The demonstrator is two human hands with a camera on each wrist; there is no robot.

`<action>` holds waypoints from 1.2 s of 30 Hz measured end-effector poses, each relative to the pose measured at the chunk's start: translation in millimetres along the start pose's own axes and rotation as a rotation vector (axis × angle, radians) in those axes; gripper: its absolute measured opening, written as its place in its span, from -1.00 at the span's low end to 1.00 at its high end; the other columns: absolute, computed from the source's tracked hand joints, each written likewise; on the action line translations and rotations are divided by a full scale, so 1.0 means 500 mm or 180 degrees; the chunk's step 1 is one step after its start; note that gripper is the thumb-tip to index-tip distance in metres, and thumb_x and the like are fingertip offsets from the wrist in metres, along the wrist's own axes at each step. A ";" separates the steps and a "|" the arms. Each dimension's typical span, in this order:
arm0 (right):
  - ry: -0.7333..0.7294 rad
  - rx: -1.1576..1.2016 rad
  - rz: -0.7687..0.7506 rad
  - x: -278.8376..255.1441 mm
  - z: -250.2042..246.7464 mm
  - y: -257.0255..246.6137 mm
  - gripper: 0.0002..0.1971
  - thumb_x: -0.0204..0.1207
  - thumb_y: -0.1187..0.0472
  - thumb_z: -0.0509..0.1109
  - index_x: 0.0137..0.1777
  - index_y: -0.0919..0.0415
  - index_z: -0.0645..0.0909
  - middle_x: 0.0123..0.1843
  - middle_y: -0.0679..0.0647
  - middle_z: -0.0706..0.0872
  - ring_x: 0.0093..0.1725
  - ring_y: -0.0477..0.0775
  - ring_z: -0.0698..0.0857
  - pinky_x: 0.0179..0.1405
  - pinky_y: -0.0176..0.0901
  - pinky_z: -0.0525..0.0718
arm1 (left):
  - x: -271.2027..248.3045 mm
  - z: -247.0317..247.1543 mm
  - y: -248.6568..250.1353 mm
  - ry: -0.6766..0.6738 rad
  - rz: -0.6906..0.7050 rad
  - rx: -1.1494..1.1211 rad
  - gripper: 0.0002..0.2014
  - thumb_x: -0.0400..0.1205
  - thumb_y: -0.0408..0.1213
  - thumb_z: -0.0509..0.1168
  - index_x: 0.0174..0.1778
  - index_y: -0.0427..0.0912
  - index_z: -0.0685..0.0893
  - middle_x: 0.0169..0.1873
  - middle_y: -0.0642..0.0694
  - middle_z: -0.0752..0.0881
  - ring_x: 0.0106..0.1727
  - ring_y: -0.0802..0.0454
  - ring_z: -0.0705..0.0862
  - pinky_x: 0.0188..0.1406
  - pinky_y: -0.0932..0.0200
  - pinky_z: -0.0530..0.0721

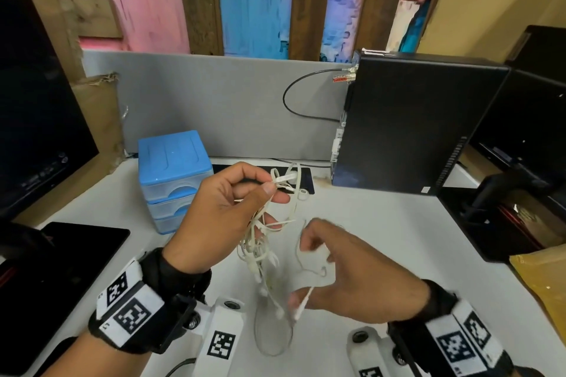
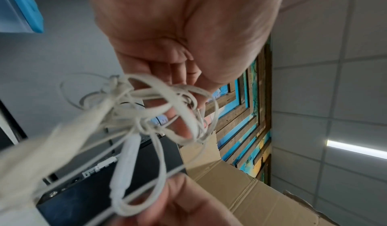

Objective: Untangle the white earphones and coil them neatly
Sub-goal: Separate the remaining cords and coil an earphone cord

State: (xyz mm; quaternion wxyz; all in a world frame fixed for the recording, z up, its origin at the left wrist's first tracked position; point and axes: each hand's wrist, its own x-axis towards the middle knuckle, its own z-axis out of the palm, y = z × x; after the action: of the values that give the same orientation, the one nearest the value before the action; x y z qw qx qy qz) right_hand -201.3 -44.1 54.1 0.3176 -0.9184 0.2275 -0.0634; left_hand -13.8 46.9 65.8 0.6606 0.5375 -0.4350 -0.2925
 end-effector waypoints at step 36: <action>0.1927 0.4200 0.0382 0.041 -0.011 0.024 -0.88 0.45 0.29 0.49 -0.11 0.27 0.59 -0.36 0.13 0.72 -0.48 0.02 0.64 -0.53 -0.28 0.62 | -0.004 -0.012 -0.042 -0.1322 -0.0554 0.0788 -0.81 0.51 -0.33 0.53 0.04 -0.13 0.79 -0.11 -0.13 0.85 -0.11 0.01 0.78 0.03 0.10 0.71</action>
State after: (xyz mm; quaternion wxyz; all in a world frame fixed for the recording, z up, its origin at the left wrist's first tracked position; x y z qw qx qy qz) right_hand -188.9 -65.0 50.4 0.7312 -0.4639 0.2697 -0.4211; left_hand -7.4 46.0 45.0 0.4585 0.5781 -0.5460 -0.3969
